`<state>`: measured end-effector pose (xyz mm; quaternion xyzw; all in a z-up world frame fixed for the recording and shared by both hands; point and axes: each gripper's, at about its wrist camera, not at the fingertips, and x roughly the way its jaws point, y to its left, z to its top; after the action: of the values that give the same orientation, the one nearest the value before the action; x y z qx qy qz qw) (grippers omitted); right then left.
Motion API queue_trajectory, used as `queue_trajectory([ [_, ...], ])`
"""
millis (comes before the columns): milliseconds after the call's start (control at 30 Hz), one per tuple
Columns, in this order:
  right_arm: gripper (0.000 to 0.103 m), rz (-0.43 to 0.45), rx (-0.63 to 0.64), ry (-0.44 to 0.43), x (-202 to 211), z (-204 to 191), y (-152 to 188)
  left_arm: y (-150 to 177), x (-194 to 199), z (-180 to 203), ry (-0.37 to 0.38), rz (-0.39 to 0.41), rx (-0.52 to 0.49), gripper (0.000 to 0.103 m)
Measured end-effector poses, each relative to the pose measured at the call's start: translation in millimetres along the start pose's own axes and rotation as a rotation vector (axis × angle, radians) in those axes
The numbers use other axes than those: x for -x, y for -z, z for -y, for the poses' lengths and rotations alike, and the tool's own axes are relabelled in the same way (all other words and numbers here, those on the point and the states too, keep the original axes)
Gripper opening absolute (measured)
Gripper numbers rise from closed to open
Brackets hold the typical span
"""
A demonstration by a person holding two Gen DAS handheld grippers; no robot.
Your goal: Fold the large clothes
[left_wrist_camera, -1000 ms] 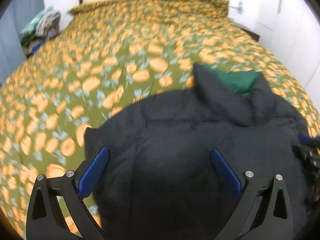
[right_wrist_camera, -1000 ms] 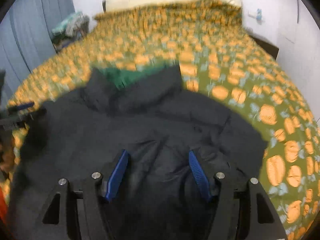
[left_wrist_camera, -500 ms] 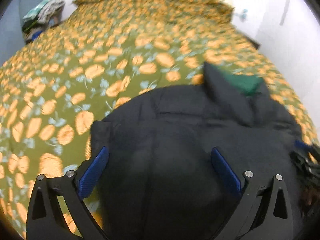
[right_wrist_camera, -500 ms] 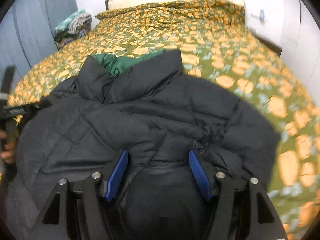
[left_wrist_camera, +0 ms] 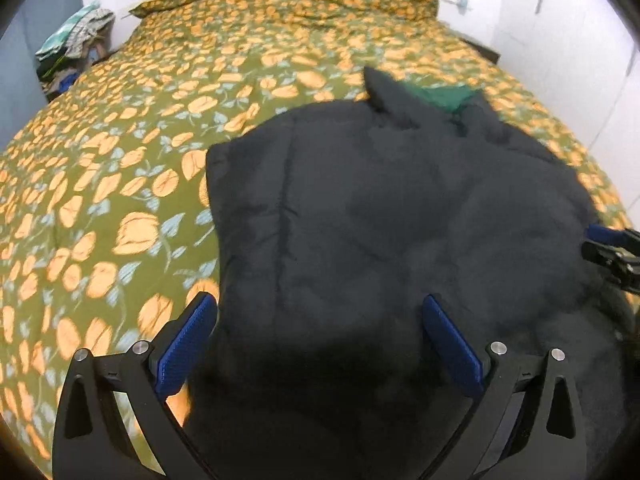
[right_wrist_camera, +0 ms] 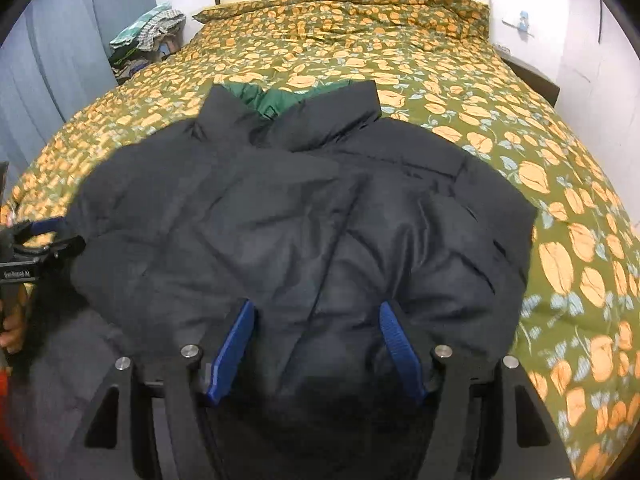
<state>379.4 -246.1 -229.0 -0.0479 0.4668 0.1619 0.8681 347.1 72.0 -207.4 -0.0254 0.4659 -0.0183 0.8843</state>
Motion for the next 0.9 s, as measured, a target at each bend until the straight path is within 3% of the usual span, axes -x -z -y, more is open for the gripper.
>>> queue_trajectory([
  [133,0.07,-0.005,0.009,-0.013,44,-7,21,32,40,13,0.02,-0.047,-0.05,0.102],
  [300,0.071,-0.135,0.021,-0.049,85,-23,86,85,58,35,-0.007,-0.144,-0.097,0.102],
  [467,0.071,-0.233,-0.039,-0.046,93,-31,152,117,58,52,-0.048,-0.164,-0.1,0.102],
  [533,0.071,-0.224,-0.094,-0.032,91,-28,168,123,60,57,-0.057,-0.15,-0.094,0.102],
  [700,0.076,-0.166,-0.179,0.0,94,-28,183,145,46,61,-0.047,-0.223,-0.069,0.102],
  [767,0.082,-0.16,-0.184,0.015,90,-33,185,150,47,61,-0.052,-0.209,-0.059,0.103],
  [900,0.082,-0.205,-0.172,0.094,86,-45,179,153,52,62,-0.058,-0.191,-0.049,0.102],
])
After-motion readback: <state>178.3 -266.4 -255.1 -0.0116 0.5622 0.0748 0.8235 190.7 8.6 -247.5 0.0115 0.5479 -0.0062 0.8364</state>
